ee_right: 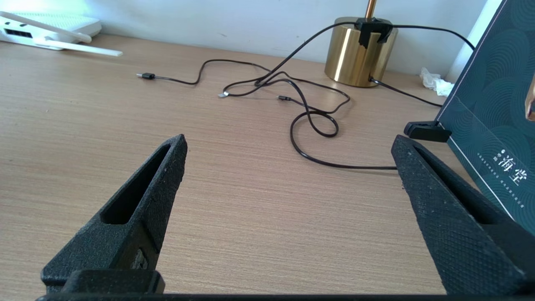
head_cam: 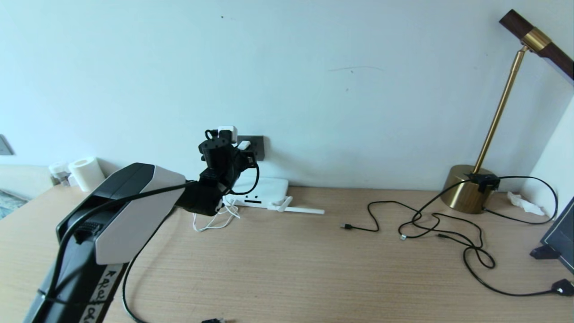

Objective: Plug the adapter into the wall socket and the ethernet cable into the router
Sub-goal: Pick up plug

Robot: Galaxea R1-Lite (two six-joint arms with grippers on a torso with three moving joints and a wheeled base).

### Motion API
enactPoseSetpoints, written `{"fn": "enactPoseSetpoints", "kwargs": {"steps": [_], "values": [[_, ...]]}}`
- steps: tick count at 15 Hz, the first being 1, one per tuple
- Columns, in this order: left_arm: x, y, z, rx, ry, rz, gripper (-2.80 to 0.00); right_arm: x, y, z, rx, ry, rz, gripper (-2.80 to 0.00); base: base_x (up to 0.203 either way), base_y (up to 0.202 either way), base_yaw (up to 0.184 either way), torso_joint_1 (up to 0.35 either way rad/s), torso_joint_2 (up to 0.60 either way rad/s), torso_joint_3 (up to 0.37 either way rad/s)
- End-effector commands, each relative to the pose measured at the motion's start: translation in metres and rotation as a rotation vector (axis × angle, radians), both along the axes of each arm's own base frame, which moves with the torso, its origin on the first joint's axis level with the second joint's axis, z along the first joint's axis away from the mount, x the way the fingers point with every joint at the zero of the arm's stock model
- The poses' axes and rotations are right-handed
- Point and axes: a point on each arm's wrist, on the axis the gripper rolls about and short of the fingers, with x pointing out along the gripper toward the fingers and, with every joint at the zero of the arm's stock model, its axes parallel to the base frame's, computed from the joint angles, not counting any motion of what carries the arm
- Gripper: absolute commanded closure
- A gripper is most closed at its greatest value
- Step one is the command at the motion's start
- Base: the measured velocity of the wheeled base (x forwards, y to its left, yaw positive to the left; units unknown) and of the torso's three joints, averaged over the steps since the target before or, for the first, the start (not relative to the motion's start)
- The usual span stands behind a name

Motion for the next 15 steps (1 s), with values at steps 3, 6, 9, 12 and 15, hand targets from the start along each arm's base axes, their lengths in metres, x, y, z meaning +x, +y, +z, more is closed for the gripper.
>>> {"fn": "enactPoseSetpoints", "kwargs": {"steps": [3,6,9,12,15], "values": [[0.0038,0.0031,-0.01,0.005,0.009,0.008,0.0,0.0009,0.0,-0.003,-0.001,0.013,0.001,-2.8,0.0,0.0,0.0,0.0,0.0,0.0],[0.0037,0.0032,-0.0091,0.004,0.006,0.009,0.0,0.0009,0.0,-0.003,-0.001,0.012,0.001,-2.8,0.0,0.0,0.0,0.0,0.0,0.0],[0.0038,0.0039,-0.0104,0.004,0.009,0.01,0.0,0.0008,0.0,-0.003,-0.001,0.011,0.001,-2.8,0.0,0.0,0.0,0.0,0.0,0.0],[0.0035,0.004,-0.009,0.005,0.007,0.012,0.0,0.0008,0.0,-0.003,-0.001,0.011,0.001,-2.8,0.0,0.0,0.0,0.0,0.0,0.0],[0.0027,0.0042,-0.0059,0.004,0.001,0.011,0.0,0.0008,0.0,-0.0026,-0.001,0.011,0.001,-2.8,0.0,0.0,0.0,0.0,0.0,0.0]]}}
